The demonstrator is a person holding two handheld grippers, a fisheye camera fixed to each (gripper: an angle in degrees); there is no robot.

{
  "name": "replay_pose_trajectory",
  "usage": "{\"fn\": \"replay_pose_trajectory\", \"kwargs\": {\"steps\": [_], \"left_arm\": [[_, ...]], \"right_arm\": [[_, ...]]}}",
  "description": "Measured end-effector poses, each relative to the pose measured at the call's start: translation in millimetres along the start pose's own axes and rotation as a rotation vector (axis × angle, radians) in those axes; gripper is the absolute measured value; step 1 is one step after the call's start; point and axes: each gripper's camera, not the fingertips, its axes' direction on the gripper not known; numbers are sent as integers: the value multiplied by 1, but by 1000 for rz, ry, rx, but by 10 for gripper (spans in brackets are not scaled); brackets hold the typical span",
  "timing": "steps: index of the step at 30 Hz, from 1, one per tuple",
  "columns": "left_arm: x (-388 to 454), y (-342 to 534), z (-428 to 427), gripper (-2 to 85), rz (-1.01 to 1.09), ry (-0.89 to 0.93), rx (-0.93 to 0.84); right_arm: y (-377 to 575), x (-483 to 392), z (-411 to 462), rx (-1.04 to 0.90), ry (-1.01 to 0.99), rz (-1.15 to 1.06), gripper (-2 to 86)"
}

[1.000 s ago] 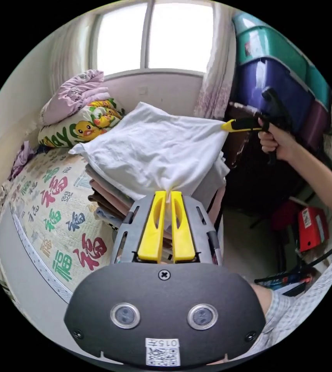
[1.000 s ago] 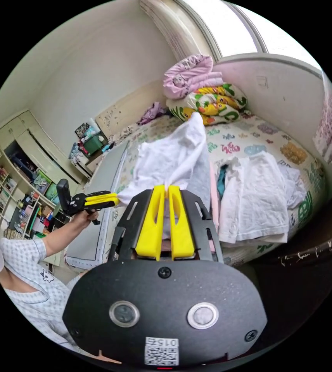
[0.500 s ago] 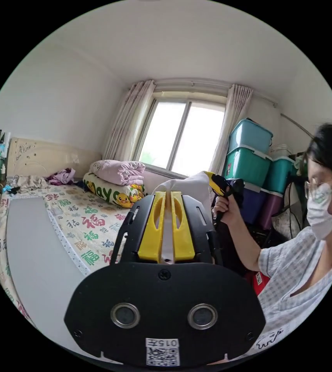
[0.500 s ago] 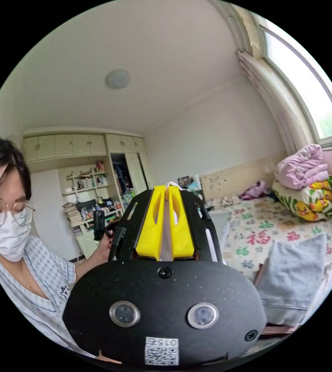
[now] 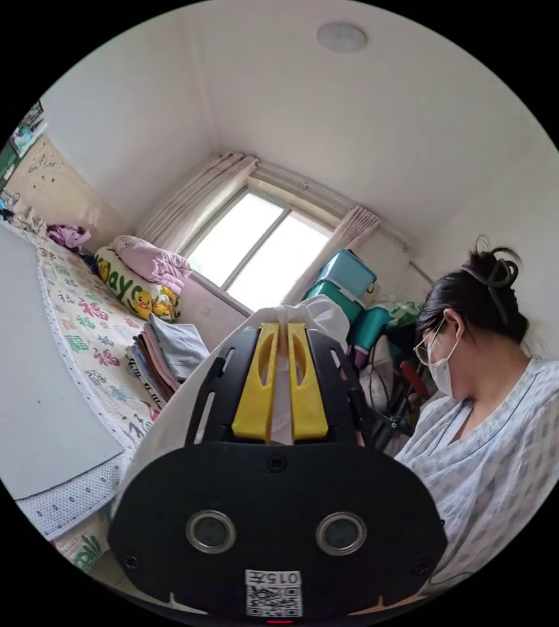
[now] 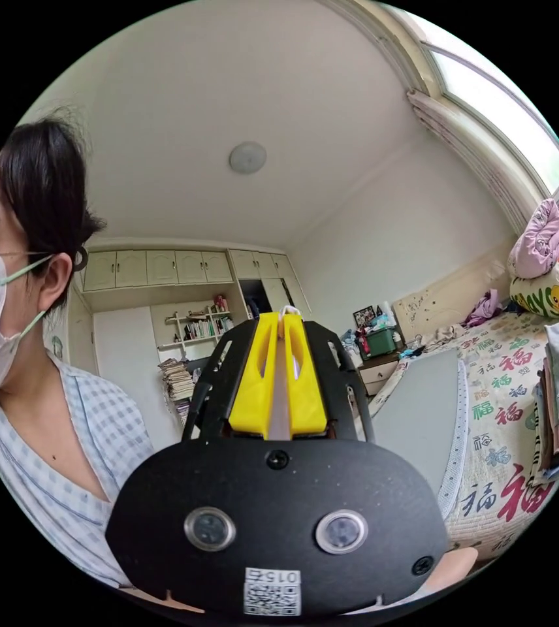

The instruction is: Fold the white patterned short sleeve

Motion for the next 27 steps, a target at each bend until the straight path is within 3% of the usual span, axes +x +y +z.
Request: {"fn": "replay_pose_trajectory", "kwargs": {"steps": [4, 14, 27], "left_arm": [[56, -10, -7, 8, 117, -84, -25], [124, -27, -8, 9, 190, -33, -32], [161, -42, -10, 9, 224, -151, -18]], "right_arm": [[-26, -25, -2, -6, 26, -2, 4], [-84, -69, 5, 31, -69, -36, 3], [-106, -36, 67, 0, -247, 67, 4]]}}
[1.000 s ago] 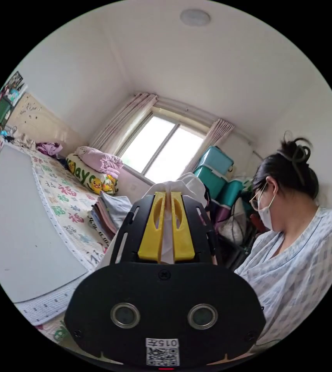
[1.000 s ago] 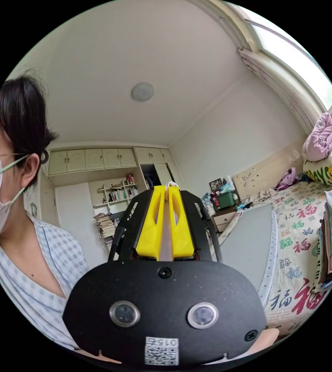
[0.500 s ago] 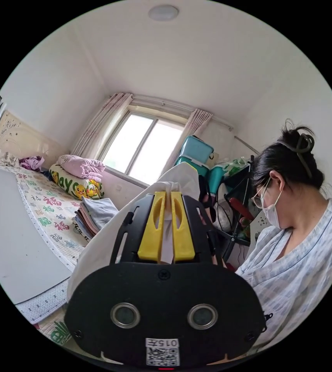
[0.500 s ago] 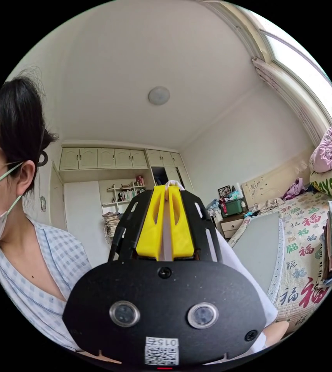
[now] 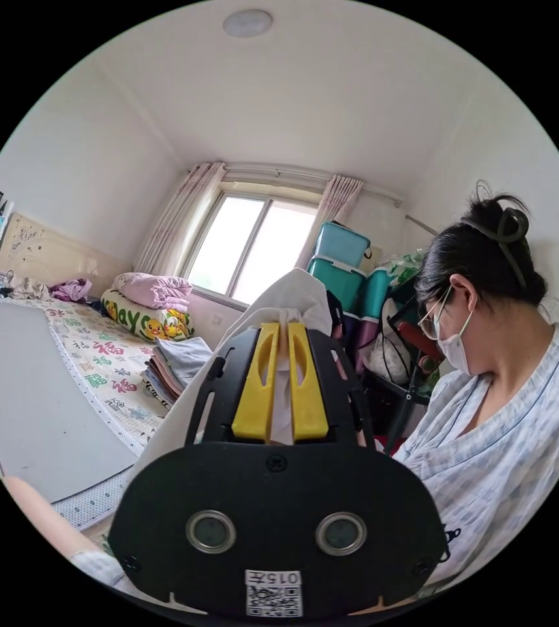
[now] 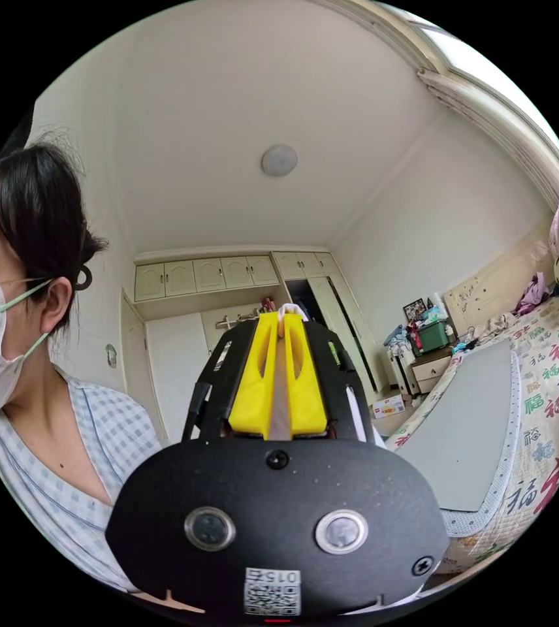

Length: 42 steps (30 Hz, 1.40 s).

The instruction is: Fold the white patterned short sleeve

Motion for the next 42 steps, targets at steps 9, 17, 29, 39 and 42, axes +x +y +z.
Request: {"fn": "replay_pose_trajectory", "kwargs": {"steps": [9, 17, 29, 39, 42], "left_arm": [[-23, -15, -9, 8, -64, -128, -2], [-76, -27, 2, 9, -154, -129, -7], [-122, -17, 58, 10, -270, -181, -81], [-122, -32, 86, 4, -258, -158, -38], [-122, -37, 74, 1, -277, -161, 55]], "right_arm": [[8, 53, 66, -36, -54, 94, 4], [30, 114, 105, -46, -20, 207, 5], [89, 185, 110, -58, 42, 374, 5], [108, 184, 91, -6, 99, 382, 6], [114, 182, 86, 3, 105, 384, 6]]}}
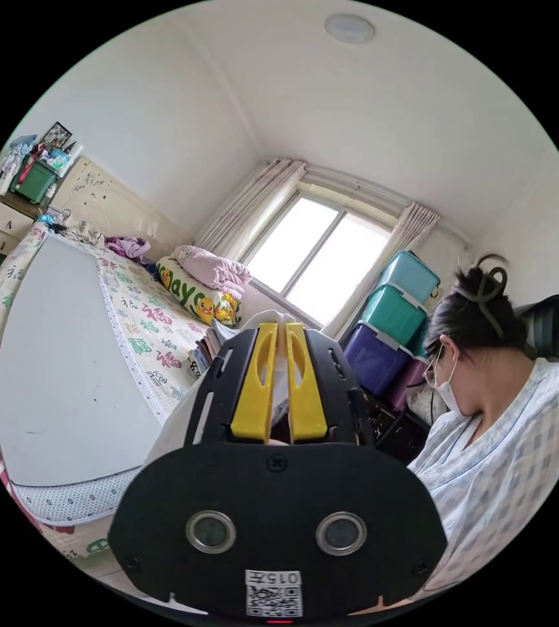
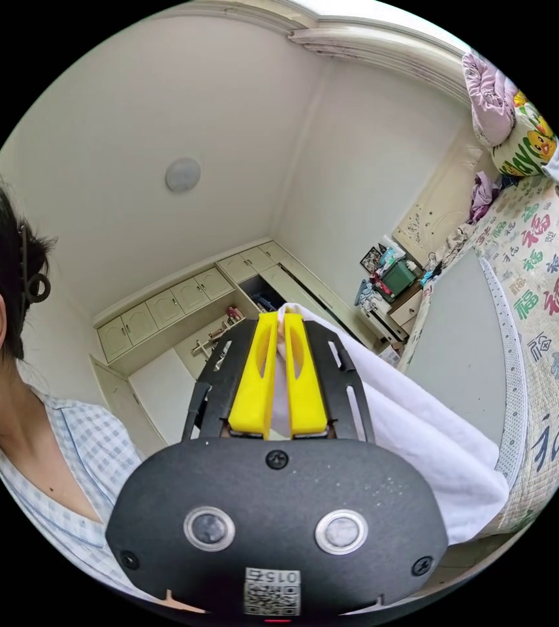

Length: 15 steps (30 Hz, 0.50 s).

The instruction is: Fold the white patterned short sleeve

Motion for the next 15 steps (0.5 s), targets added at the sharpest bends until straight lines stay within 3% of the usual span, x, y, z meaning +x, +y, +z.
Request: {"fn": "replay_pose_trajectory", "kwargs": {"steps": [7, 15], "left_arm": [[11, -6, -19, 1, -1, -48, 129], [24, -3, -14, 2, -4, -43, 158]], "right_arm": [[25, 2, -4, -12, 2, 28, 6], [58, 0, -8, -28, 0, 63, 6]]}}
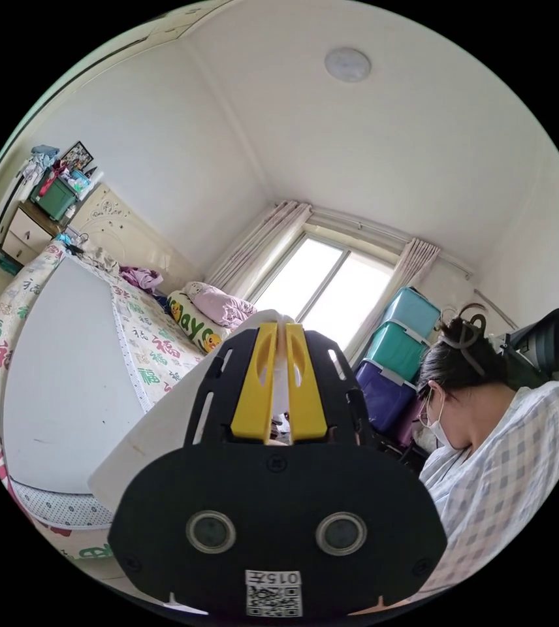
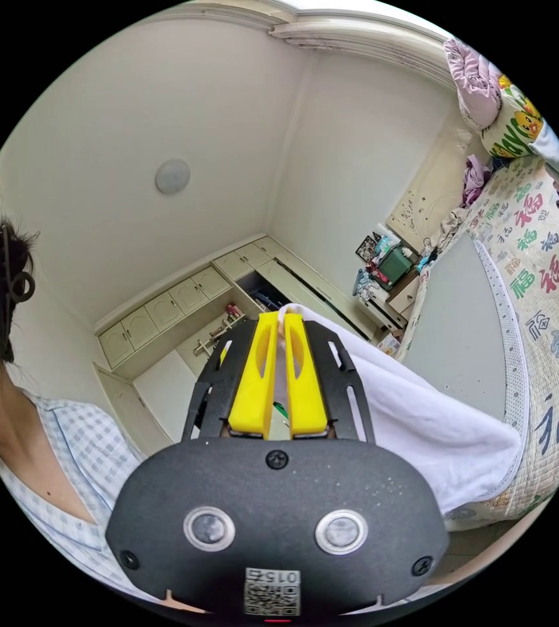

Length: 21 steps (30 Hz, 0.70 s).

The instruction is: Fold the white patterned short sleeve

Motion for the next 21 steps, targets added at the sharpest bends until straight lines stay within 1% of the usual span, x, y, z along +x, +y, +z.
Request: {"fn": "replay_pose_trajectory", "kwargs": {"steps": [21], "left_arm": [[50, 26, 54, 4, 53, -4, -67]], "right_arm": [[66, -12, -62, 53, -21, 43, 6]]}}
